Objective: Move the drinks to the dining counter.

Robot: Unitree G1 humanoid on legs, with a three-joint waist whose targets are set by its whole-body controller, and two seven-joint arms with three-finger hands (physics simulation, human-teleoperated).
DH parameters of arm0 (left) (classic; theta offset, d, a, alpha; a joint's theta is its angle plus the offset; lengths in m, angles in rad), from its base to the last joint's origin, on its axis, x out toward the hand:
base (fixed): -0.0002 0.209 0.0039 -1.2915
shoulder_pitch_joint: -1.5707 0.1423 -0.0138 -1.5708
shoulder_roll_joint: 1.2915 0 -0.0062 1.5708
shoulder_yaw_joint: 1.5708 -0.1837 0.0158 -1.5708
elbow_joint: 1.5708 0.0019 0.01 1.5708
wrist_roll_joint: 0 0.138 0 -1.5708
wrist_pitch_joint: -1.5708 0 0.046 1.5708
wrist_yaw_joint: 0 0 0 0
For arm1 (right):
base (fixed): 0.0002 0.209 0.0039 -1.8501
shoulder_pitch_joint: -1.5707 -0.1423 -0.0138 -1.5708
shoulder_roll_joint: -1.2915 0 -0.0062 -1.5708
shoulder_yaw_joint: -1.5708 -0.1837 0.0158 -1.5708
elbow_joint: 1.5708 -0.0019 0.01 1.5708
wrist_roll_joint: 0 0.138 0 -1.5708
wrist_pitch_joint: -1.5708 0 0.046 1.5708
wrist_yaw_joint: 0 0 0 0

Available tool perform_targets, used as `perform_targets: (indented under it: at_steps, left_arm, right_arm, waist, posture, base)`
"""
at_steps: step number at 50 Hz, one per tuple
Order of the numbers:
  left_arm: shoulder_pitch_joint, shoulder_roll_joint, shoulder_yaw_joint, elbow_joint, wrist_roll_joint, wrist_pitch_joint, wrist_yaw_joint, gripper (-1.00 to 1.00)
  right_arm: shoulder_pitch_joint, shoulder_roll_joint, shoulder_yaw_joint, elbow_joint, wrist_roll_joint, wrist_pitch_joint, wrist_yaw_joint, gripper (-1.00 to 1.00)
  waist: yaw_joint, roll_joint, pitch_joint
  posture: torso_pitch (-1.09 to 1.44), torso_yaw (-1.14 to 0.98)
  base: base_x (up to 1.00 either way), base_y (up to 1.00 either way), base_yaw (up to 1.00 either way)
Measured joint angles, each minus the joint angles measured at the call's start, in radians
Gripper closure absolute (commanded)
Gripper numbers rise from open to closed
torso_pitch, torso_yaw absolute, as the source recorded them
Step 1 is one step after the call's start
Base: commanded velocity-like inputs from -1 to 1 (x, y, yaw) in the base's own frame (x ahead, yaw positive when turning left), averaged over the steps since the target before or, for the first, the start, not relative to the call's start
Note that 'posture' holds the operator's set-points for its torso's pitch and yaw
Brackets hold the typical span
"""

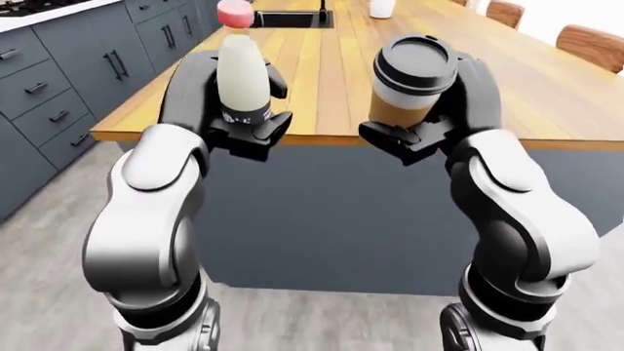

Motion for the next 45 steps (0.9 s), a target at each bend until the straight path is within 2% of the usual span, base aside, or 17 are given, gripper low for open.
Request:
perform_targets:
  at_steps: [4,7,8,9,11,16,19,22,23,26,28,31,34,35,38,43,45]
  left_arm:
    - [-0.014,0.001,0.005,-0.018,0.01,-0.013,0.002,1.0]
    - [-0.016,0.003,0.003,-0.021,0.012,-0.014,0.001,1.0]
    - [-0.007,0.004,0.006,-0.02,0.014,-0.012,0.002,1.0]
    - [0.004,0.002,0.01,-0.014,0.017,-0.007,0.003,1.0]
    - [0.011,0.004,0.015,-0.002,0.024,0.011,0.005,1.0]
    - [0.002,0.001,0.014,-0.014,0.026,-0.007,0.004,1.0]
    - [0.007,0.001,0.019,-0.019,0.027,-0.021,0.002,1.0]
    - [0.006,-0.001,0.02,-0.013,0.03,-0.026,0.005,1.0]
    - [0.014,-0.008,0.013,-0.01,0.029,-0.027,0.004,1.0]
    - [0.014,-0.011,-0.009,-0.006,0.017,-0.018,-0.006,1.0]
    - [0.013,-0.01,-0.007,-0.002,0.016,-0.013,-0.009,1.0]
    - [0.014,-0.01,0.001,0.0,0.023,-0.012,-0.005,1.0]
    - [0.014,-0.011,0.002,0.001,0.027,-0.029,-0.003,1.0]
    - [0.015,-0.01,0.003,0.001,0.028,-0.038,-0.003,1.0]
    - [0.033,-0.01,0.009,0.008,0.032,-0.041,-0.003,1.0]
    - [0.032,-0.005,0.018,0.013,0.041,-0.028,-0.001,1.0]
    - [0.027,-0.005,0.016,0.008,0.041,-0.032,-0.002,1.0]
  right_arm:
    - [-0.01,-0.002,0.0,-0.021,0.006,-0.012,0.002,0.98]
    - [-0.014,-0.001,-0.002,-0.021,0.007,-0.016,0.002,0.98]
    - [-0.007,0.005,0.004,-0.017,0.008,-0.015,0.002,0.98]
    - [0.0,0.007,0.013,-0.011,0.012,-0.01,0.004,0.98]
    - [0.004,0.008,0.026,0.0,0.02,0.002,0.009,0.98]
    - [0.001,0.005,0.017,-0.013,0.016,-0.013,0.008,0.97]
    - [0.0,0.007,0.02,-0.017,0.012,-0.03,0.008,0.97]
    - [-0.004,0.006,0.022,-0.012,0.012,-0.032,0.009,0.97]
    - [0.006,0.003,0.016,-0.011,0.011,-0.034,0.009,0.96]
    - [0.019,0.003,0.0,-0.004,0.001,-0.029,0.004,0.97]
    - [0.019,0.002,0.003,-0.001,-0.002,-0.026,0.003,0.96]
    - [0.015,0.005,0.005,-0.003,0.004,-0.025,0.008,0.97]
    - [0.013,0.005,0.008,-0.001,0.006,-0.036,0.006,0.96]
    - [0.015,0.007,0.01,-0.002,0.005,-0.045,0.007,0.96]
    - [0.029,0.012,0.028,0.008,0.008,-0.048,0.012,0.97]
    - [0.02,0.014,0.033,0.007,0.01,-0.043,0.019,0.96]
    - [0.018,0.013,0.029,0.003,0.007,-0.045,0.018,0.96]
  waist:
    - [-0.013,0.041,-0.006]
    - [-0.016,0.085,-0.015]
    - [-0.008,0.073,-0.005]
    - [-0.004,0.077,0.009]
    - [0.002,0.09,0.012]
    - [0.01,0.06,-0.011]
    - [0.024,0.029,-0.011]
    - [0.025,-0.016,-0.016]
    - [0.018,-0.006,-0.006]
    - [0.019,-0.035,0.031]
    - [0.023,-0.031,0.04]
    - [0.017,-0.009,0.041]
    - [0.01,0.042,0.012]
    - [0.008,0.051,0.004]
    - [0.007,0.026,0.011]
    - [0.012,0.041,0.016]
    - [0.008,0.033,0.018]
  posture:
    - [0.0,0.0]
    - [0.0,0.0]
    - [0.0,0.0]
    - [0.0,0.0]
    - [0.0,0.0]
    - [0.0,0.0]
    - [0.0,0.0]
    - [0.0,0.0]
    - [0.0,0.0]
    - [0.0,0.0]
    - [0.0,0.0]
    - [0.0,0.0]
    - [0.0,0.0]
    - [0.0,0.0]
    - [0.0,0.0]
    - [0.0,0.0]
    - [0.0,0.0]
  base:
    - [0.38,0.0,0.0]
    - [0.38,0.0,0.0]
    - [0.38,0.0,0.0]
    - [0.38,0.0,0.0]
    - [0.38,0.0,0.0]
    - [0.38,0.0,0.0]
    - [0.38,0.0,0.0]
    - [0.35,0.0,0.0]
    - [0.0,0.0,0.0]
    - [0.0,0.0,0.0]
    - [0.0,0.0,0.0]
    - [0.0,-0.05,0.0]
    - [0.0,0.0,0.0]
    - [0.0,0.0,0.0]
    - [0.0,0.0,0.0]
    - [0.0,0.0,0.0]
    - [0.0,0.0,0.0]
